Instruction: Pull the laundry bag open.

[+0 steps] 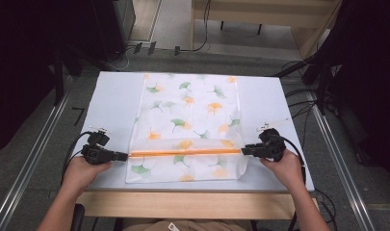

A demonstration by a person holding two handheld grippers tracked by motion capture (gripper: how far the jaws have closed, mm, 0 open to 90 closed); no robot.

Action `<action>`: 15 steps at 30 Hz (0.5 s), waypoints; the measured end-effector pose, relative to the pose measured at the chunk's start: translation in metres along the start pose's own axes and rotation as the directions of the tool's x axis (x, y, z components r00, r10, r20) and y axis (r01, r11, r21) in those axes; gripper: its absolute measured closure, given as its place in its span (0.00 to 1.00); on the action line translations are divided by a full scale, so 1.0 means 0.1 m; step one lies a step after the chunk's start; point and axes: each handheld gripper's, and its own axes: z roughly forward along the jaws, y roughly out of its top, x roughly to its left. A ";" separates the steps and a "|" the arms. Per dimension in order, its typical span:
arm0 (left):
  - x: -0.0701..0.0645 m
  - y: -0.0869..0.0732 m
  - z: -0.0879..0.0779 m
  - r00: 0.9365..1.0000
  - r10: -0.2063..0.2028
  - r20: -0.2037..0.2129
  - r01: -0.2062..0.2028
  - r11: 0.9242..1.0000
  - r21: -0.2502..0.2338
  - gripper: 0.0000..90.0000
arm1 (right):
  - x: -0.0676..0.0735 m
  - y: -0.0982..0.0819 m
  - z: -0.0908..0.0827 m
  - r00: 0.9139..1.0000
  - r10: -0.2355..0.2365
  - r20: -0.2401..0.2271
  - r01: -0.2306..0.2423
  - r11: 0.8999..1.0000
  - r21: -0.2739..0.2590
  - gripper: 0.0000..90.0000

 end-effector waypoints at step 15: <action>-0.04 0.02 -0.05 0.998 0.057 -0.012 -0.058 0.995 -0.086 0.60 | -0.01 -0.01 0.00 1.000 -0.005 0.008 0.005 0.999 -0.044 0.65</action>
